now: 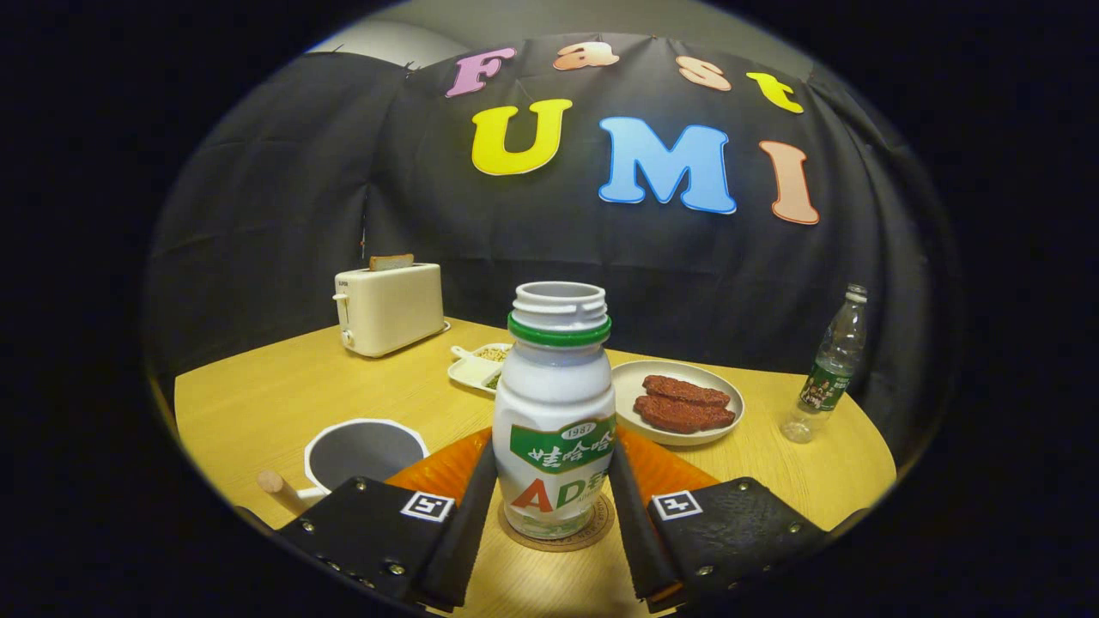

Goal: Take the bottle from table, then pour the juice into the cup, finally place the bottle on the coaster

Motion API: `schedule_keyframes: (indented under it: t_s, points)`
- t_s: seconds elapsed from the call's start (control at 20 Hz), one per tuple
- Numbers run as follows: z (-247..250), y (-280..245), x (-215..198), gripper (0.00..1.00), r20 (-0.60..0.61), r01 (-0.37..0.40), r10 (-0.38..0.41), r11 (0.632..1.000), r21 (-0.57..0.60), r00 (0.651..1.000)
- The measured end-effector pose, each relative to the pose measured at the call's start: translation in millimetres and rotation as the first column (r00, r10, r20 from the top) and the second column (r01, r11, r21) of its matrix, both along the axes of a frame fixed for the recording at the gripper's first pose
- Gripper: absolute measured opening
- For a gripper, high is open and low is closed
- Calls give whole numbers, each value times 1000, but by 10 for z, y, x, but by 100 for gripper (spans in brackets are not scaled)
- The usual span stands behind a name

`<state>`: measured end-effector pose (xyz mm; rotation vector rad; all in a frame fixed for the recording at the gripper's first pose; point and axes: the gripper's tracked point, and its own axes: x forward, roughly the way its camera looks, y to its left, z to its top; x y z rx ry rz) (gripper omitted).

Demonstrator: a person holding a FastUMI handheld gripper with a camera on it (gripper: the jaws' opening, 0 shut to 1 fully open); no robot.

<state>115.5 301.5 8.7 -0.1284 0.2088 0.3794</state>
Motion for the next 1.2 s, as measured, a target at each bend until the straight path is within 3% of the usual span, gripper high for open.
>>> schedule_keyframes:
  t_s: [0.7, 0.85, 1.2]
  points:
    - [-13, 31, 55, 75, 11, -10, 10, 1000, 3, 1000]
    - [72, 66, 50, 95, 34, -13, 12, 1000, 7, 999]
    - [208, 58, -2, 96, 73, -12, 12, 1000, 7, 997]
